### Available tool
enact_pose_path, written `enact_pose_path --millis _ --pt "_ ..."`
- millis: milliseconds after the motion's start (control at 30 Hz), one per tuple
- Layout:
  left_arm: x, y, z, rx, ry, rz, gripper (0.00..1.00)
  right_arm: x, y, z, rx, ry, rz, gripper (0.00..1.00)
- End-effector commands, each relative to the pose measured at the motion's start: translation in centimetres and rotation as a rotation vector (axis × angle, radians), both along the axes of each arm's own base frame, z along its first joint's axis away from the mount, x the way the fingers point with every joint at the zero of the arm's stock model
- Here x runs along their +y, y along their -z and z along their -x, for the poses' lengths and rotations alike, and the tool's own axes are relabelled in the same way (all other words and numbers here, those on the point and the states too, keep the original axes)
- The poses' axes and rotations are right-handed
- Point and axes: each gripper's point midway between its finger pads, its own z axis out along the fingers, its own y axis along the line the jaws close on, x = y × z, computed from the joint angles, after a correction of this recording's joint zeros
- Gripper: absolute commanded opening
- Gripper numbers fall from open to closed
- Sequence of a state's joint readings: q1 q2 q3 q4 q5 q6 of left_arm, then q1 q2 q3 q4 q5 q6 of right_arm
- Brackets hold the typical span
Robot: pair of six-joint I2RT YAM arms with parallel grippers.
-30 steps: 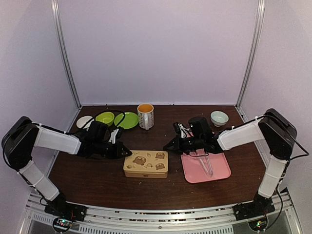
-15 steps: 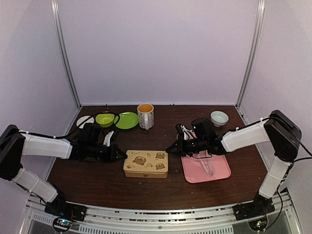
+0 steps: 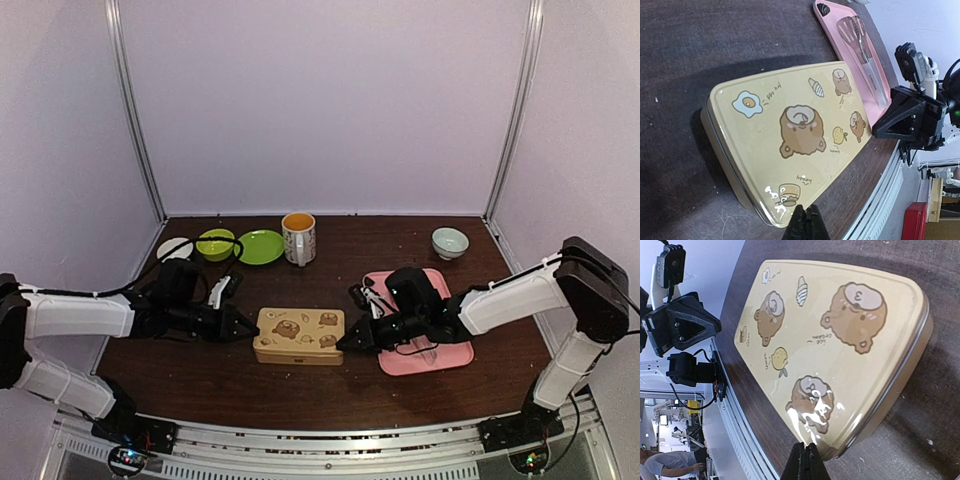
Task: Pack the chocolate
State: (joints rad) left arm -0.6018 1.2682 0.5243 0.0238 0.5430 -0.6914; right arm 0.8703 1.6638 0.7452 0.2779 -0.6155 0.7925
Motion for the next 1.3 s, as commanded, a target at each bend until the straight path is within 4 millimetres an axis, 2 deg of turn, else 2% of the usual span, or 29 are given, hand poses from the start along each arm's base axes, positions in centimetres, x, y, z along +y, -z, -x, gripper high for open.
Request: enact_pose_path --millis 0,233,400,467,500,633,700,767,800,933,1000,1067,1133,1200,1267 --pt "-0.3 0.3 0.4 0.007 0.017 0.011 0.00 -0.3 0.9 -0.6 -0.011 0.040 0.027 0.00" --pt "-0.7 0.8 0.4 0.014 0.019 0.010 0.00 -0.1 0.4 -1.0 -0.030 0.036 0.041 0.00" --pt "-0.9 0.7 0.1 0.013 0.019 0.014 0.00 0.5 -3.3 -1.0 -0.089 0.016 -0.013 0.00" --pt "-1.1 0.0 -0.1 0.004 0.021 0.023 0.00 0.4 -3.9 -0.8 -0.105 0.012 -0.018 0.00" --pt "-1.2 -0.7 -0.3 -0.009 0.022 0.030 0.00 0.4 -3.6 -0.6 -0.107 0.010 -0.011 0.00" --pt "-1.2 -4.3 -0.7 -0.082 0.015 0.048 0.00 -0.1 1.9 -0.1 -0.026 0.006 0.087 0.00" --pt "-1.1 -4.8 -0.5 -0.087 0.013 0.060 0.00 -0.2 4.0 0.3 0.020 0.010 0.101 0.00" --pt "-0.8 -3.7 0.0 -0.070 0.006 0.062 0.00 -0.1 4.3 0.2 0.028 0.018 0.092 0.00" --pt "-0.6 -2.4 0.3 -0.049 0.000 0.054 0.00 -0.1 3.9 0.1 0.016 0.024 0.086 0.00" --pt "0.0 3.0 2.0 0.054 -0.016 0.052 0.00 0.5 -1.0 -0.9 -0.084 0.033 0.032 0.00" --pt "-0.1 4.3 2.3 0.076 -0.015 0.059 0.00 0.6 -3.2 -1.1 -0.132 0.031 0.018 0.00" --pt "0.0 5.0 2.6 0.095 -0.013 0.049 0.00 0.7 -4.2 -0.9 -0.154 0.022 0.011 0.00" --pt "-0.1 4.6 2.4 0.091 -0.006 0.039 0.00 0.5 -3.2 -0.8 -0.145 0.022 0.034 0.00" --pt "-0.1 3.3 1.8 0.060 -0.006 0.021 0.00 0.1 0.0 -0.4 -0.095 0.018 0.091 0.00" --pt "-0.1 1.3 1.2 0.009 -0.005 0.009 0.00 0.0 2.8 0.1 -0.040 0.008 0.123 0.00"
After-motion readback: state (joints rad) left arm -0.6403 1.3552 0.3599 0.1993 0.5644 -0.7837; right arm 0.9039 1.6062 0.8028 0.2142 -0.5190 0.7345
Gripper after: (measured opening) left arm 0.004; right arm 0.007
